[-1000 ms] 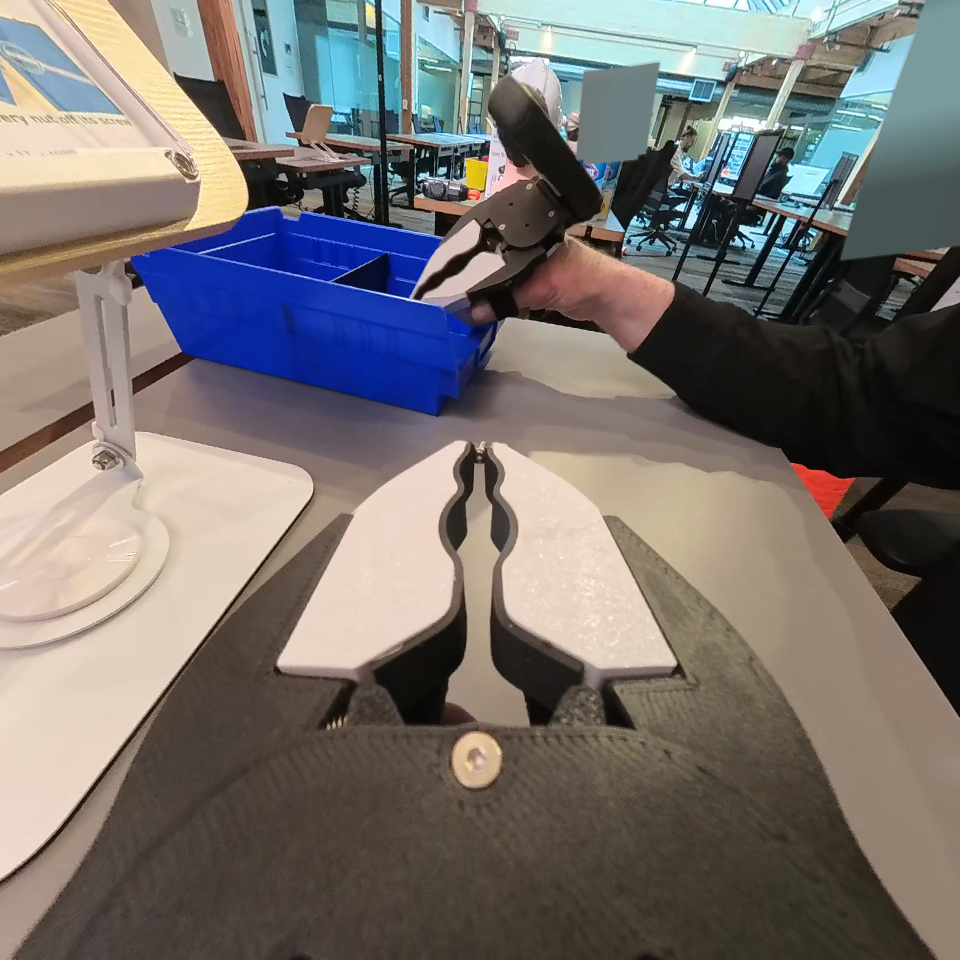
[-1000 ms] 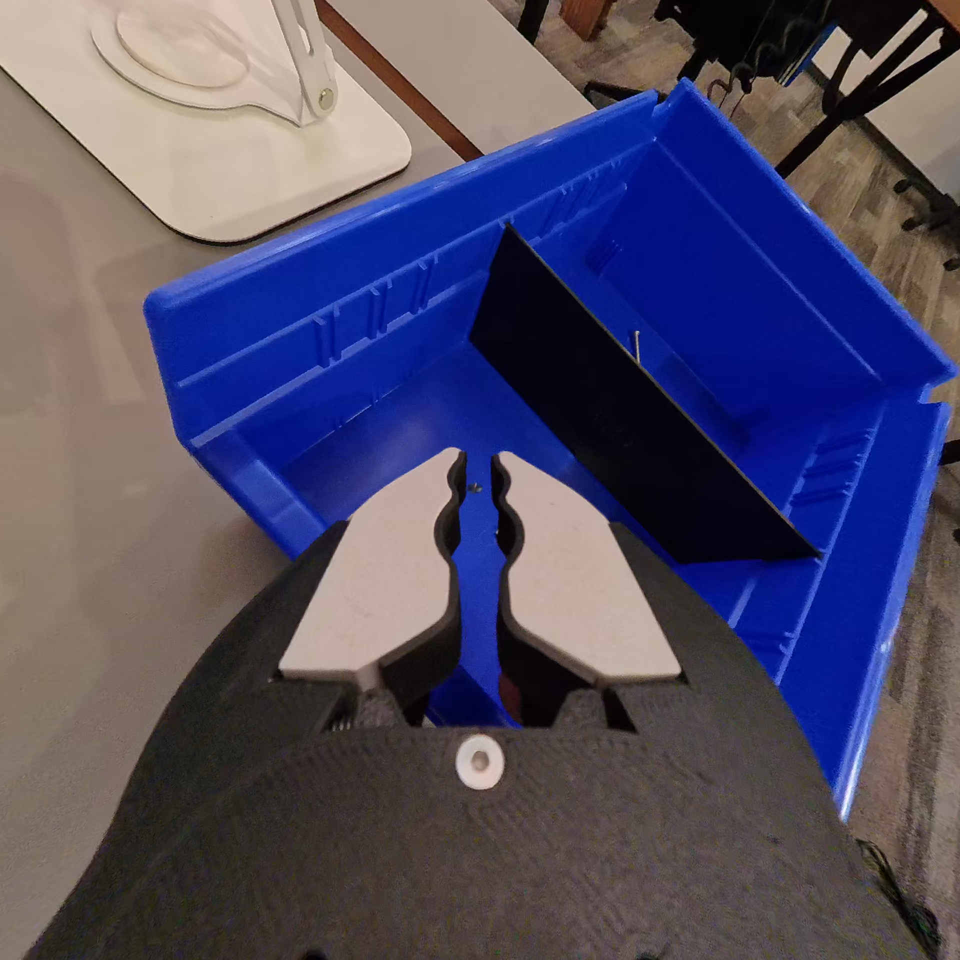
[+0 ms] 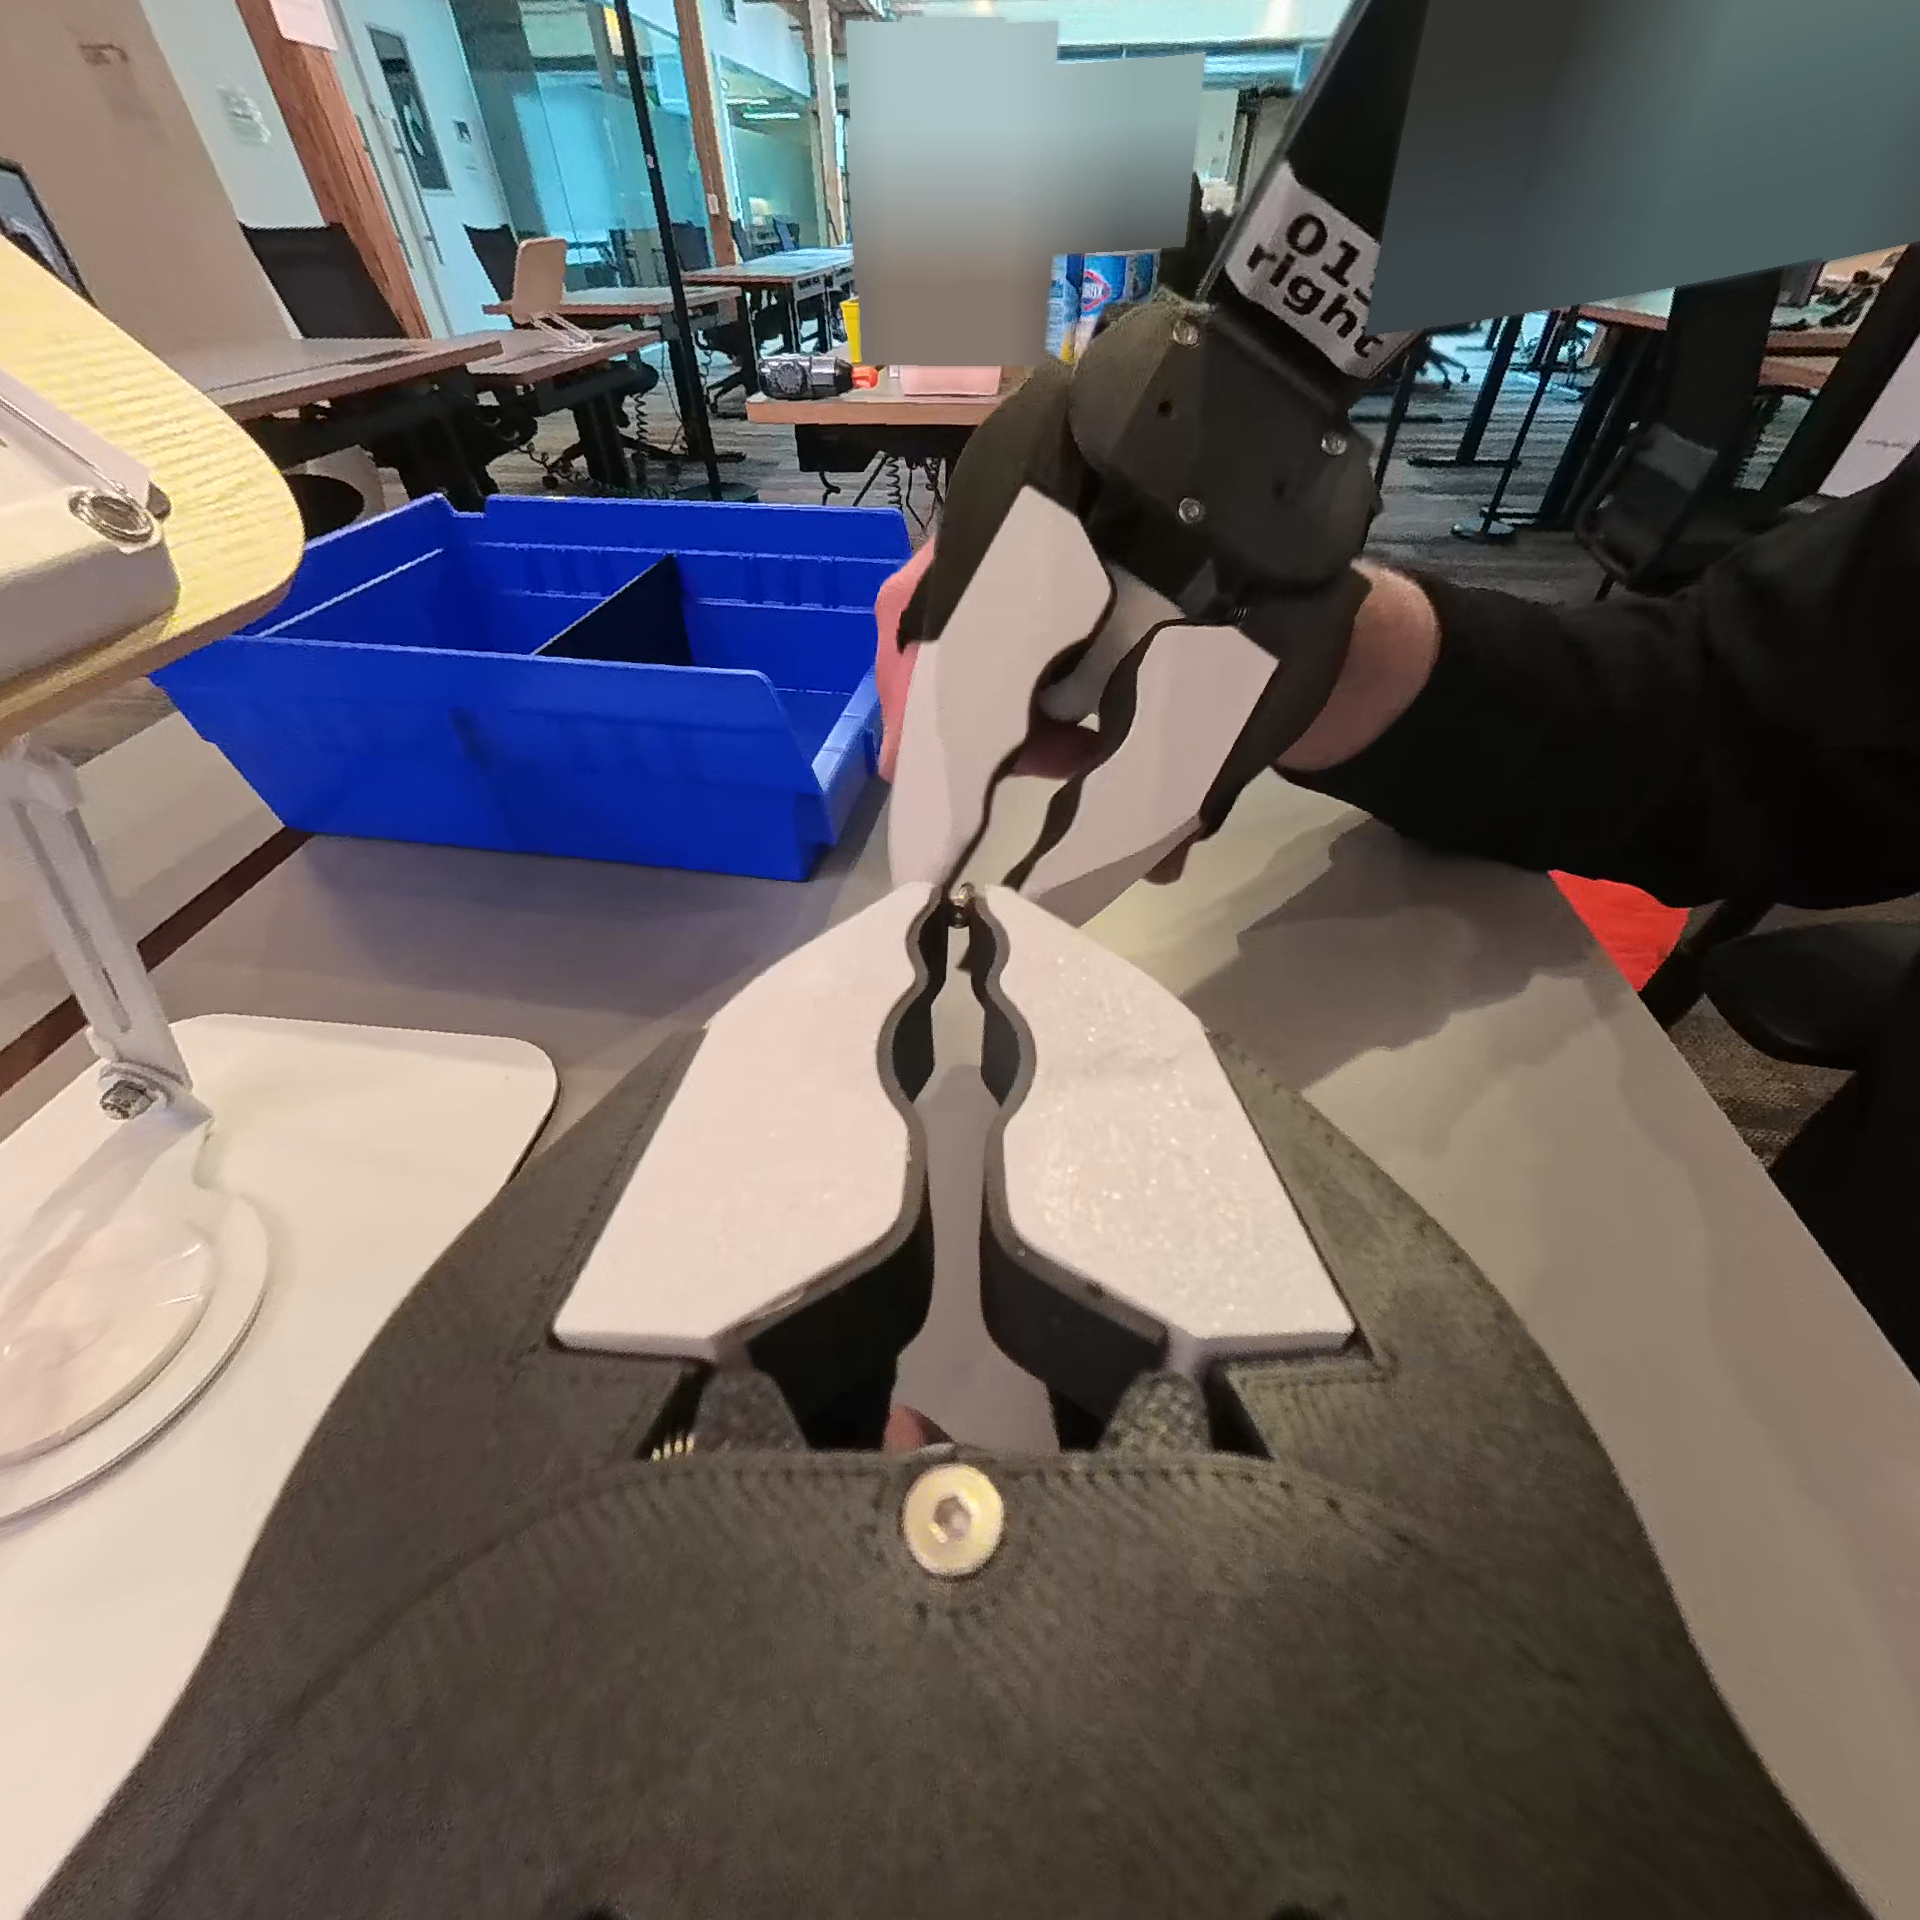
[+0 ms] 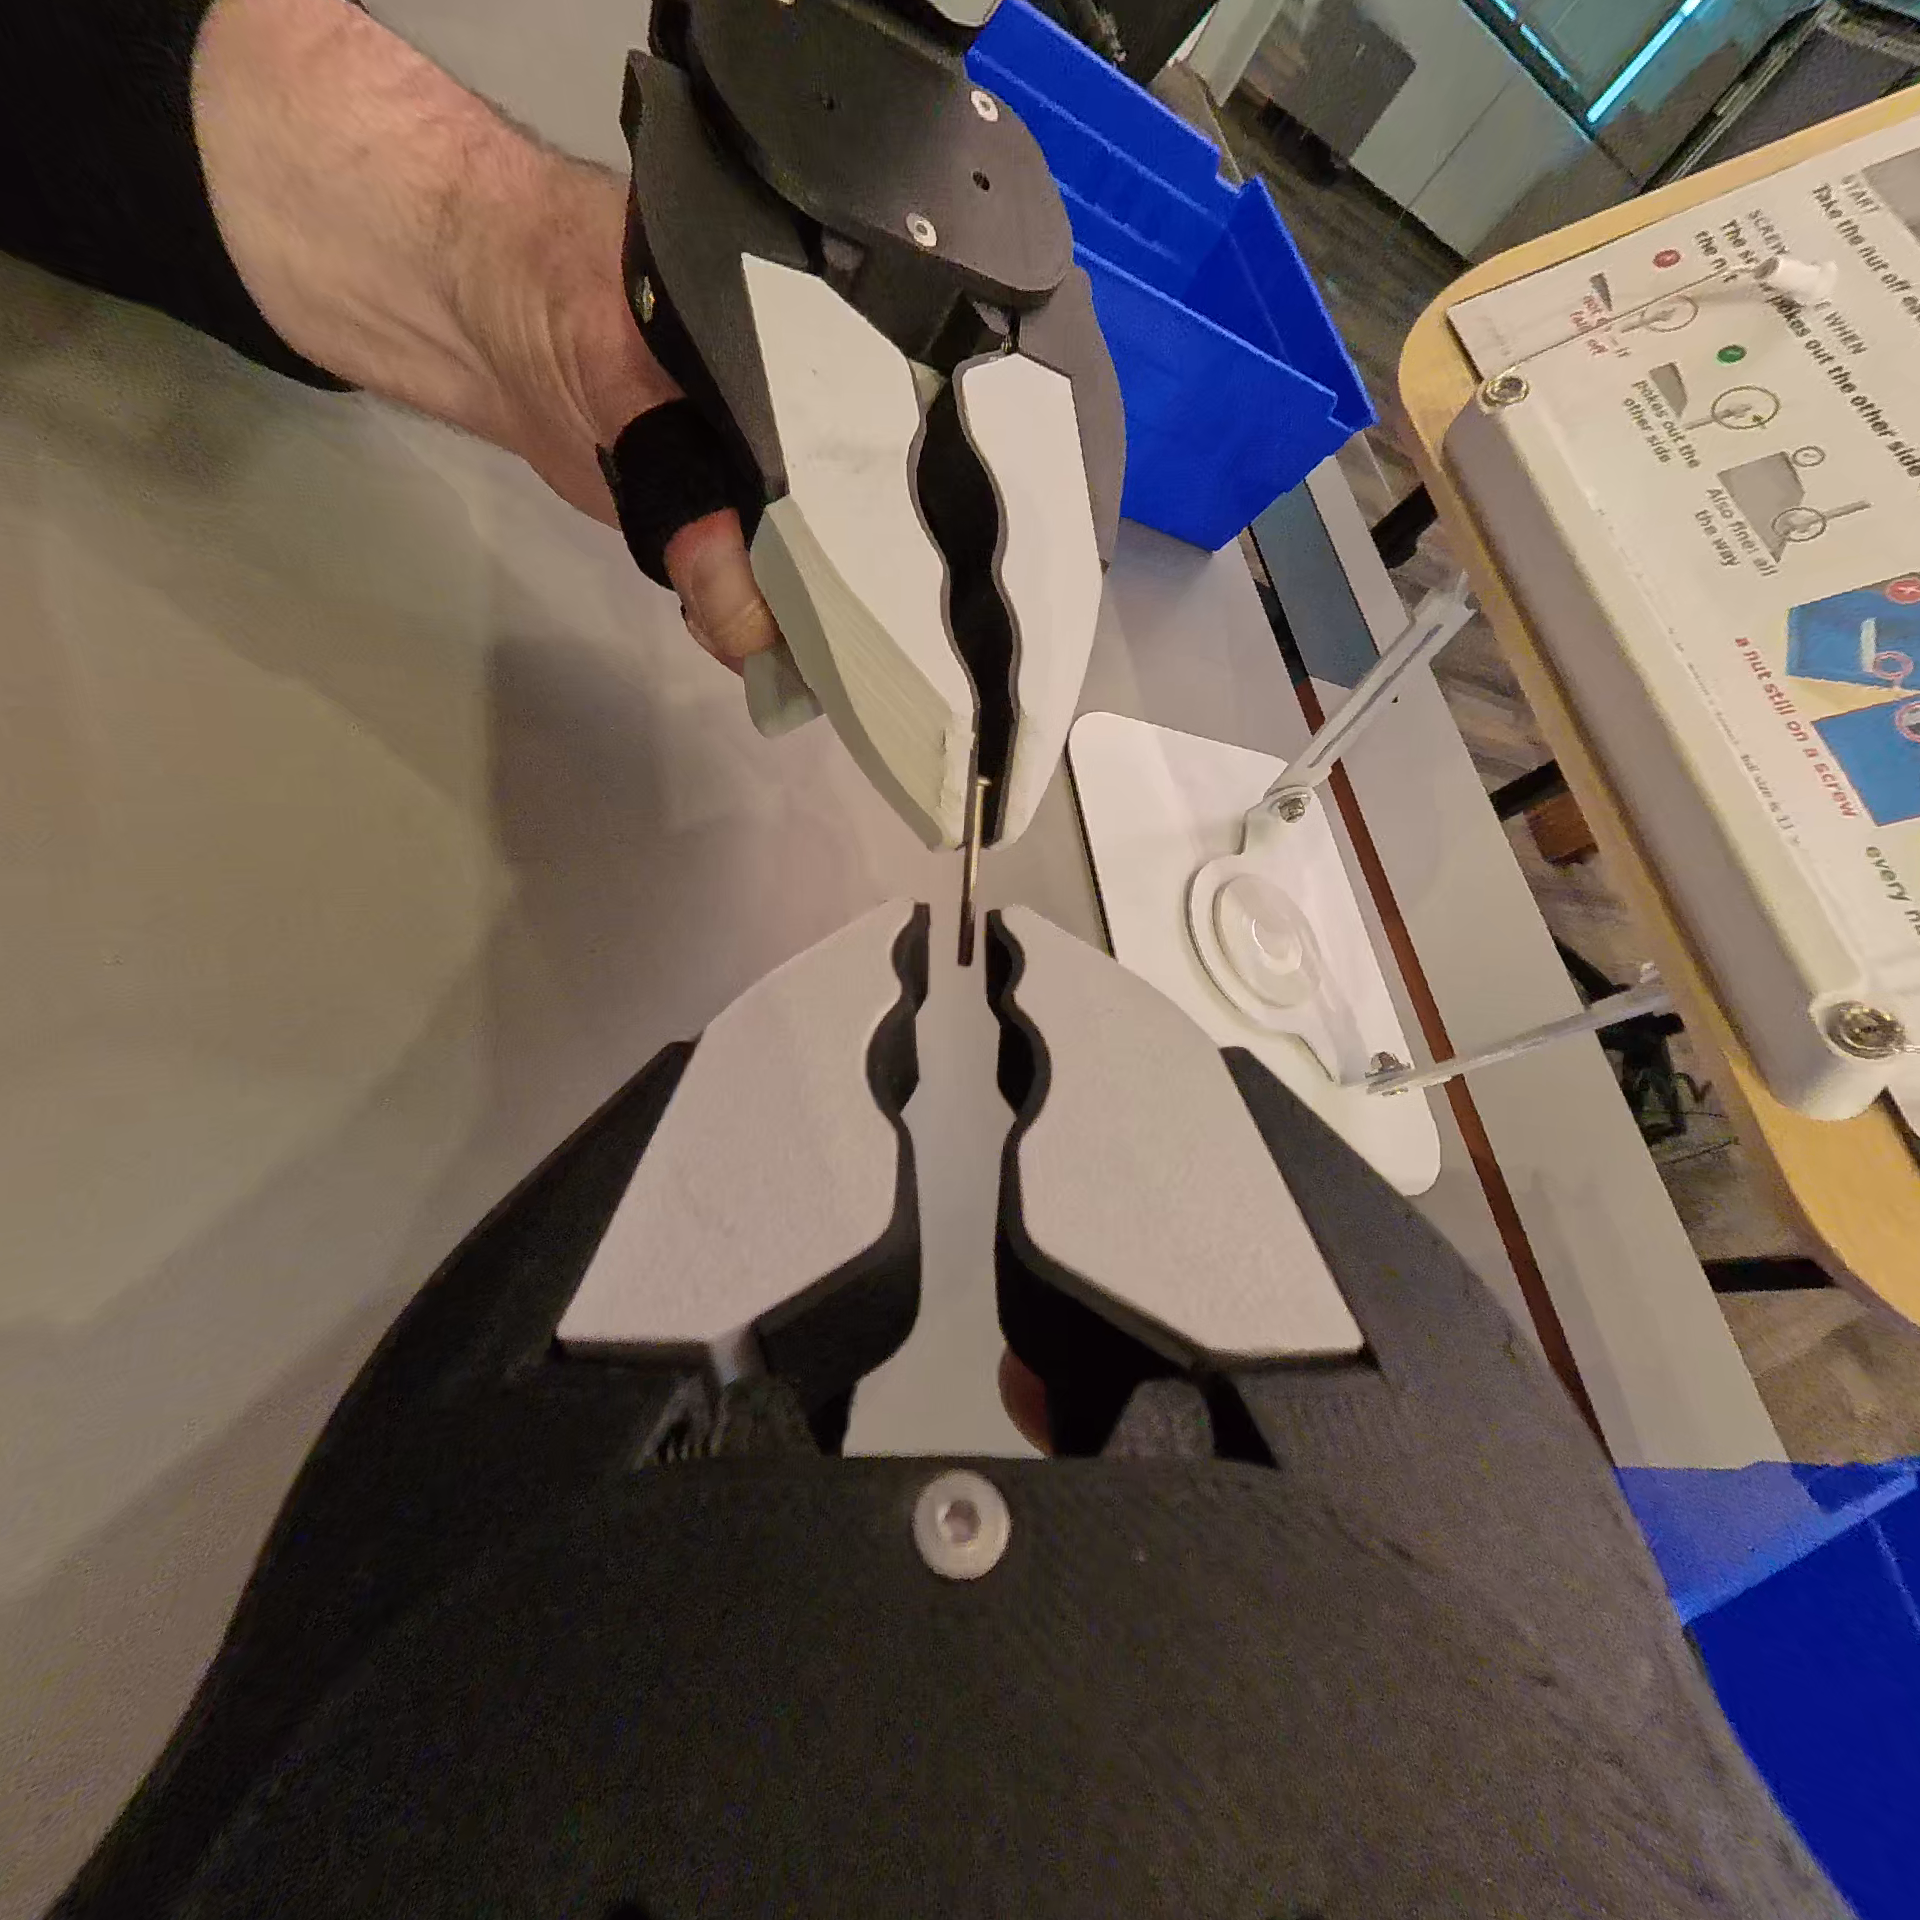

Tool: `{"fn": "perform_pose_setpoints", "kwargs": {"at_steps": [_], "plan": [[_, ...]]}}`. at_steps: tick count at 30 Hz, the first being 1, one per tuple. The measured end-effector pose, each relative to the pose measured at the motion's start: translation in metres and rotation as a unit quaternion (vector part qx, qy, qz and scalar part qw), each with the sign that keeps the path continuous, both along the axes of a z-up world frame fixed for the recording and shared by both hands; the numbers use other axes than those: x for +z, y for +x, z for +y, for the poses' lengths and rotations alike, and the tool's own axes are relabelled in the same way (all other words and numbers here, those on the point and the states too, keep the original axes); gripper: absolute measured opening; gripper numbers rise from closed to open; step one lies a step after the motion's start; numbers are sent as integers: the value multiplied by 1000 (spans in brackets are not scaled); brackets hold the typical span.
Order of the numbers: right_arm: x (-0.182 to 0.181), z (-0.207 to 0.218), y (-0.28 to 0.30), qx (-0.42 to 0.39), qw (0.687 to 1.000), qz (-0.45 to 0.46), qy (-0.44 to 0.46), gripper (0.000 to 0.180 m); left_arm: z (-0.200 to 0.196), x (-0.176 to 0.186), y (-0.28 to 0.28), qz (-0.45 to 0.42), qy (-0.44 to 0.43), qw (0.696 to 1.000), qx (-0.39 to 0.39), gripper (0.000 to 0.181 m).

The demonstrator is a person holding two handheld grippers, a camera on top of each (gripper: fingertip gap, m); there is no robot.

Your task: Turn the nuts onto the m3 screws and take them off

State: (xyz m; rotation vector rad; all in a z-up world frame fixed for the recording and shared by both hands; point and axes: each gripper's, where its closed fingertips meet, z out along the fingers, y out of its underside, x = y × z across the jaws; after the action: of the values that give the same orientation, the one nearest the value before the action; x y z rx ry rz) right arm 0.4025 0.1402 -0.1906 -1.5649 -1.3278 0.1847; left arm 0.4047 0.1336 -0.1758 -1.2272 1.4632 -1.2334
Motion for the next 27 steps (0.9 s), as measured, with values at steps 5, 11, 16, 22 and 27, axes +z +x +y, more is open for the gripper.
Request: {"fn": "perform_pose_setpoints", "kwargs": {"at_steps": [5,11,16,22,27], "plan": [[0,1,0,-2,1000,-1,10,2,-1,-1,0,4,8,1000,1,3],[2,2,3,-11,1000,-1,14,2,7,1,-1,0,12,1000,20,22],[18,12,31,-52,998,5,38,2,26,6,-8,-28,0,998,56,22],[68,53,135,-185,979,30,73,2,58,-31,-10,11,51,990,130,0],[65,109,225,-298,953,-3,46,3,74,-47,-8,47,131,975,175,0]]}}
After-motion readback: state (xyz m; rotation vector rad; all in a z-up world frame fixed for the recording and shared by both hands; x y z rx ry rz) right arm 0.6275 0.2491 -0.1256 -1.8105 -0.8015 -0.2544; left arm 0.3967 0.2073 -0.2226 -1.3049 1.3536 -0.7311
